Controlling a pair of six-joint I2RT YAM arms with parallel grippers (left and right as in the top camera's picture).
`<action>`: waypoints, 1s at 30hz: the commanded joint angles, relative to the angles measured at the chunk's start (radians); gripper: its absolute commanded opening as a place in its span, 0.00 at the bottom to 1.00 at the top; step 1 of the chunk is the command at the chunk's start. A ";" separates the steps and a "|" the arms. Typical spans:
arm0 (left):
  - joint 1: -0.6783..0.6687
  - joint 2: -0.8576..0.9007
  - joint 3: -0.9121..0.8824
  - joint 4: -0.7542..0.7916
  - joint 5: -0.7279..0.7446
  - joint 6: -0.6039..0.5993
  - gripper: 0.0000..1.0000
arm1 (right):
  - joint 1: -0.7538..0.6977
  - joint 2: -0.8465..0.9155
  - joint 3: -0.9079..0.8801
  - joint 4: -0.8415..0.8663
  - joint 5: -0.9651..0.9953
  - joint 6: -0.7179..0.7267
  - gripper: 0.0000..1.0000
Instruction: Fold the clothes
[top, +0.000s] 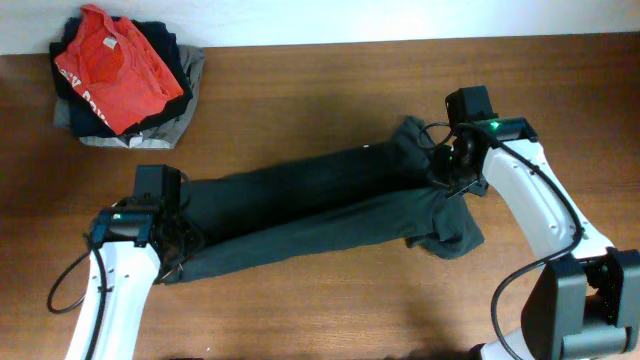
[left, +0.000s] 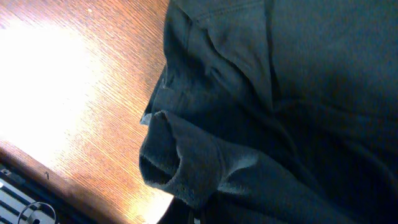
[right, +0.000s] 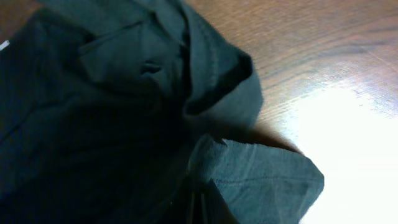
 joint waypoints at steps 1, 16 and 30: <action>0.002 -0.004 0.000 0.004 -0.067 -0.036 0.02 | -0.003 0.037 -0.009 0.023 -0.109 -0.078 0.04; 0.002 -0.004 0.000 0.009 -0.050 -0.035 0.96 | 0.013 0.090 0.019 -0.031 -0.070 -0.111 0.49; 0.002 -0.004 0.000 0.026 0.103 0.101 0.99 | -0.221 0.087 0.132 -0.312 -0.035 -0.116 0.99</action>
